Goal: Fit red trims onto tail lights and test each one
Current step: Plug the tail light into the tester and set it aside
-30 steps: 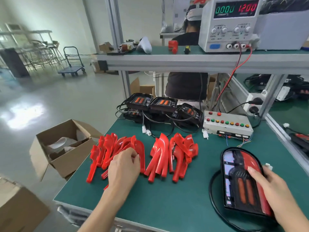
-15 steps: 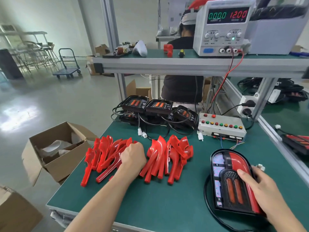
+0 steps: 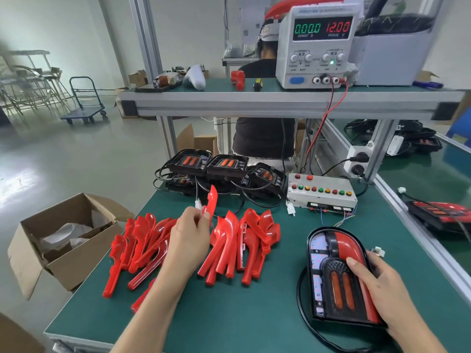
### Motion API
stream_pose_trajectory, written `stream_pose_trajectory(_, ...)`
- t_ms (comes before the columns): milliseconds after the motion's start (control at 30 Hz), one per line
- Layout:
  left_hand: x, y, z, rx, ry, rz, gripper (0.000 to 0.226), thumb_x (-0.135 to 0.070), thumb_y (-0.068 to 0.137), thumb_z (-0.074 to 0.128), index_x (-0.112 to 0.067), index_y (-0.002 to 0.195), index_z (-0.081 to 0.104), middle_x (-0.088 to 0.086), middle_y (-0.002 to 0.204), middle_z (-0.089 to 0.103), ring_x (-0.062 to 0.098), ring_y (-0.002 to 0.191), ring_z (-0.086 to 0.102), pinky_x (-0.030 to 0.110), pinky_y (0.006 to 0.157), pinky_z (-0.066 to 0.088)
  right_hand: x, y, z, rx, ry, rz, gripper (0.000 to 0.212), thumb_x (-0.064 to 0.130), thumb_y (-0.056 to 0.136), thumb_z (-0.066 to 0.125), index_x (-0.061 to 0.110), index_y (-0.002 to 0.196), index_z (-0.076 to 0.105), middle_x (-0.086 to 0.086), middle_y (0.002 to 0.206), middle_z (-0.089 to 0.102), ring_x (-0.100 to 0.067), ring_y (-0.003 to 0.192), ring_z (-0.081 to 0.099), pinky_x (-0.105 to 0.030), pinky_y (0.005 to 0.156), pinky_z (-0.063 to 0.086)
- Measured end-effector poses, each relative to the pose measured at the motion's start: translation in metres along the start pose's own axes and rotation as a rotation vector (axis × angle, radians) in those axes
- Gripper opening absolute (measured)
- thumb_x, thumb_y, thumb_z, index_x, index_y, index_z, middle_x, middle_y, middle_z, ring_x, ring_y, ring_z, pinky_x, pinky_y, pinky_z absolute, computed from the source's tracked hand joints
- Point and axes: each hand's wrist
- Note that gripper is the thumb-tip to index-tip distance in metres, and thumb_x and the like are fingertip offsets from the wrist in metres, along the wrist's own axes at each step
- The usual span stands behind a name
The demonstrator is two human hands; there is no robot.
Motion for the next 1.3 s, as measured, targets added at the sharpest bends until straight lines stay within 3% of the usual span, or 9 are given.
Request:
stream_pose_trajectory(133, -0.028, -0.035, 0.042, 0.196, -0.495, -0.068, 0.011, -0.017, 0.107, 0.043, -0.021, 0.109, 0.053, 0.002, 0.074, 0.073, 0.011, 0.054, 0.058, 0.019, 0.05, 0.045, -0.001, 0.0, 0.001, -0.021, -0.004, 0.002, 0.037, 0.044, 0.078, 0.074, 0.025, 0.11, 0.073, 0.0, 0.101, 0.079, -0.022, 0.09, 0.076, -0.05, 0.089, 0.059)
stream_pose_trajectory(233, -0.037, -0.059, 0.084, 0.383, -0.762, -0.204, 0.018, -0.013, 0.11, 0.036, -0.015, 0.117, 0.053, 0.009, 0.072, 0.071, 0.014, 0.047, 0.047, 0.022, 0.046, 0.038, -0.002, -0.001, 0.001, -0.025, -0.007, -0.009, 0.022, 0.034, 0.089, 0.073, 0.026, 0.11, 0.073, 0.003, 0.102, 0.079, -0.02, 0.094, 0.076, -0.05, 0.093, 0.057)
stream_pose_trajectory(333, -0.042, -0.077, 0.116, 0.489, -0.824, -0.272, 0.019, -0.027, 0.108, 0.045, -0.013, 0.116, 0.056, 0.01, 0.075, 0.071, 0.014, 0.045, 0.047, 0.021, 0.044, 0.034, -0.004, -0.002, 0.0, -0.019, -0.03, -0.02, 0.018, 0.031, 0.093, 0.072, 0.026, 0.109, 0.073, 0.006, 0.102, 0.079, -0.015, 0.095, 0.075, -0.045, 0.093, 0.057)
stream_pose_trajectory(467, -0.05, -0.086, 0.132, 0.506, -0.707, -0.166, 0.022, -0.034, 0.099, 0.062, -0.017, 0.113, 0.057, 0.009, 0.08, 0.074, 0.016, 0.048, 0.056, 0.023, 0.048, 0.044, -0.005, -0.001, 0.001, -0.016, -0.037, -0.041, 0.017, 0.029, 0.093, 0.072, 0.025, 0.109, 0.073, 0.008, 0.102, 0.078, -0.013, 0.095, 0.075, -0.036, 0.085, 0.055)
stream_pose_trajectory(633, -0.059, -0.091, 0.135, 0.448, -0.401, -0.047, 0.012, -0.035, 0.099, 0.061, -0.029, 0.103, 0.052, 0.006, 0.081, 0.072, 0.016, 0.053, 0.07, 0.031, 0.051, 0.055, -0.006, 0.001, 0.004, -0.017, -0.045, -0.06, 0.018, 0.025, 0.092, 0.075, 0.022, 0.11, 0.072, 0.007, 0.102, 0.078, -0.013, 0.095, 0.074, -0.034, 0.085, 0.054)
stream_pose_trajectory(733, -0.064, -0.095, 0.135, 0.351, -0.189, 0.094, 0.013, -0.034, 0.098, 0.061, -0.026, 0.098, 0.05, 0.0, 0.078, 0.061, 0.01, 0.064, 0.066, 0.02, 0.057, 0.045, -0.005, 0.001, 0.006, -0.008, -0.046, -0.058, 0.02, 0.025, 0.092, 0.076, 0.024, 0.111, 0.071, 0.009, 0.103, 0.078, -0.01, 0.095, 0.074, -0.033, 0.085, 0.055)
stream_pose_trajectory(833, -0.068, -0.097, 0.132, 0.272, 0.078, 0.238, 0.018, -0.04, 0.099, 0.056, -0.023, 0.101, 0.05, -0.005, 0.087, 0.057, 0.016, 0.086, 0.057, 0.029, 0.072, 0.037, -0.005, 0.0, 0.006, -0.009, -0.02, -0.05, 0.025, 0.033, 0.089, 0.078, 0.023, 0.112, 0.072, 0.007, 0.104, 0.078, -0.012, 0.096, 0.074, -0.036, 0.087, 0.056)
stream_pose_trajectory(933, -0.072, -0.1, 0.13, 0.276, 0.235, 0.271, 0.022, -0.044, 0.098, 0.053, -0.022, 0.099, 0.052, -0.002, 0.091, 0.064, 0.022, 0.089, 0.063, 0.035, 0.075, 0.045, -0.005, 0.0, 0.005, 0.002, -0.01, -0.05, 0.041, 0.047, 0.078, 0.075, 0.024, 0.112, 0.071, 0.006, 0.104, 0.078, -0.013, 0.096, 0.075, -0.036, 0.085, 0.057)
stream_pose_trajectory(1300, -0.073, -0.096, 0.132, 0.316, 0.359, 0.342, 0.027, -0.048, 0.098, 0.055, -0.022, 0.102, 0.049, -0.001, 0.097, 0.068, 0.025, 0.092, 0.066, 0.034, 0.072, 0.044, -0.007, 0.002, 0.006, 0.005, -0.013, -0.059, 0.046, 0.054, 0.076, 0.074, 0.026, 0.112, 0.071, 0.009, 0.103, 0.078, -0.01, 0.094, 0.075, -0.03, 0.081, 0.056)
Point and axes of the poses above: each hand's wrist, its own y-axis towards the middle knuckle, its own z-axis out of the palm, x = y × z
